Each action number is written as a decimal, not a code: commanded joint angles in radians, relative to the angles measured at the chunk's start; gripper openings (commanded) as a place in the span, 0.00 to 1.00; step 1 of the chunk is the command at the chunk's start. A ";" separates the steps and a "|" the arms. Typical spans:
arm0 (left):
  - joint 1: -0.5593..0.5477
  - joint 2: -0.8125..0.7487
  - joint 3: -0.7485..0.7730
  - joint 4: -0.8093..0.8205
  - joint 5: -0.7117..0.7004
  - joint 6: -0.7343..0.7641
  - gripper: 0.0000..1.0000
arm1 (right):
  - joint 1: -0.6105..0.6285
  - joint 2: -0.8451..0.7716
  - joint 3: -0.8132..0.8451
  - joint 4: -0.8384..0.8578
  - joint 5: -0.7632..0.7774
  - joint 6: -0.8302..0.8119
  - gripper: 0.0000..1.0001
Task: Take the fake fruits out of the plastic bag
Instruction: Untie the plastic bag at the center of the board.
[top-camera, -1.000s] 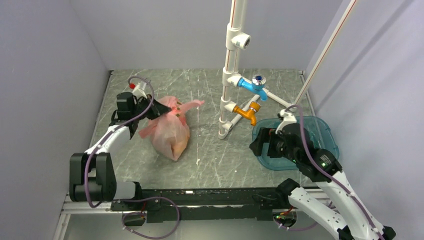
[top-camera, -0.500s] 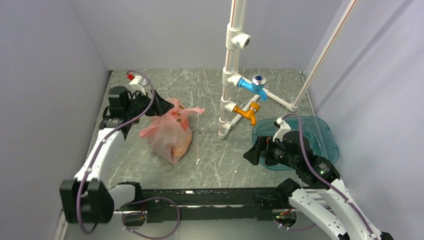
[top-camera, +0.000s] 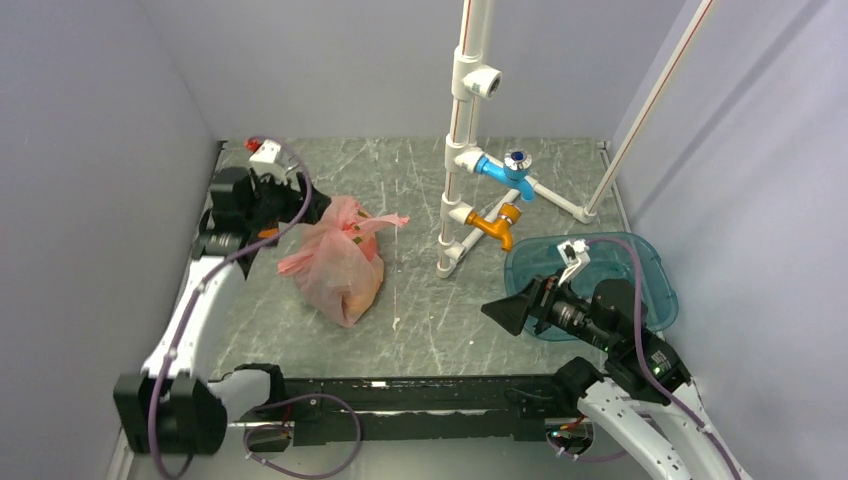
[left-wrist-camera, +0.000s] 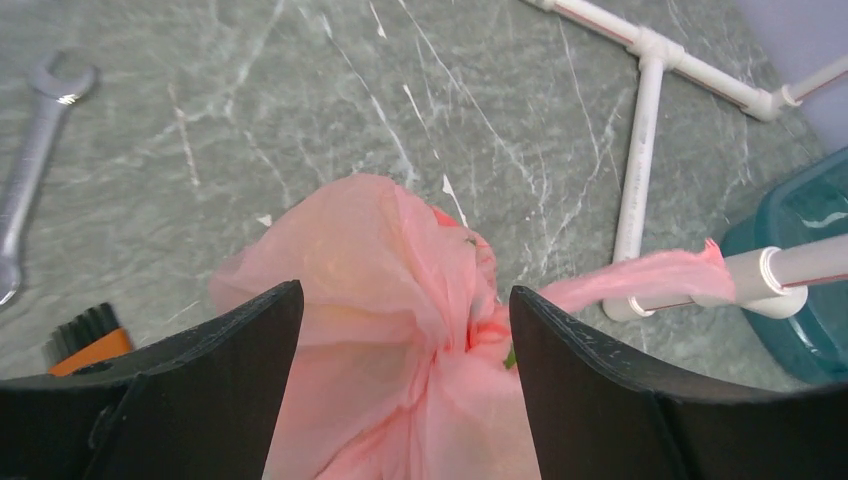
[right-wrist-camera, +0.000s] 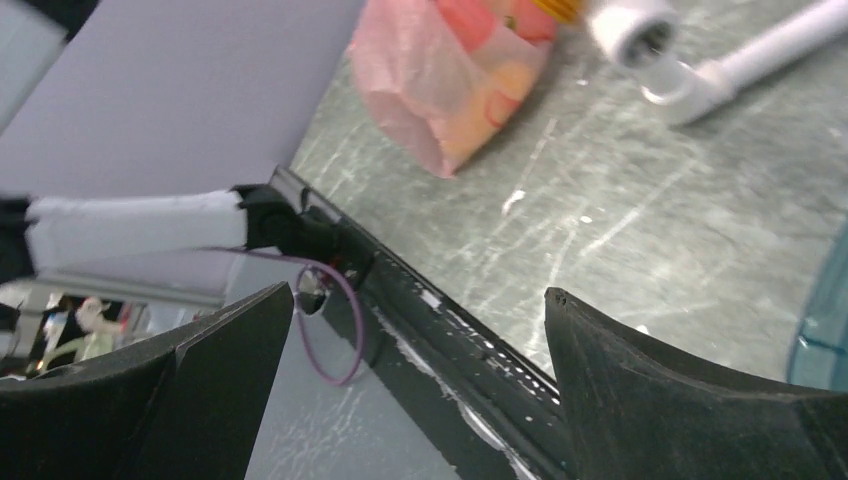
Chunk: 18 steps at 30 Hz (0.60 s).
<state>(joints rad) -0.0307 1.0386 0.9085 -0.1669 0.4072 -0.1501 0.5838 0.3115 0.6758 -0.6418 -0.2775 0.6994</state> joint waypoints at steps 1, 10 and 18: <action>-0.003 0.214 0.260 -0.164 0.116 0.022 0.80 | 0.003 0.163 0.139 0.105 -0.161 -0.052 1.00; -0.004 0.337 0.264 -0.112 0.100 0.011 0.81 | 0.315 0.414 0.169 0.282 0.077 -0.058 1.00; -0.012 0.417 0.345 -0.229 0.158 0.032 0.68 | 0.664 0.719 0.290 0.366 0.613 -0.101 1.00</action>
<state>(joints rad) -0.0383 1.4254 1.1900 -0.3641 0.5095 -0.1276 1.1381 0.9207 0.8558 -0.3737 -0.0177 0.6334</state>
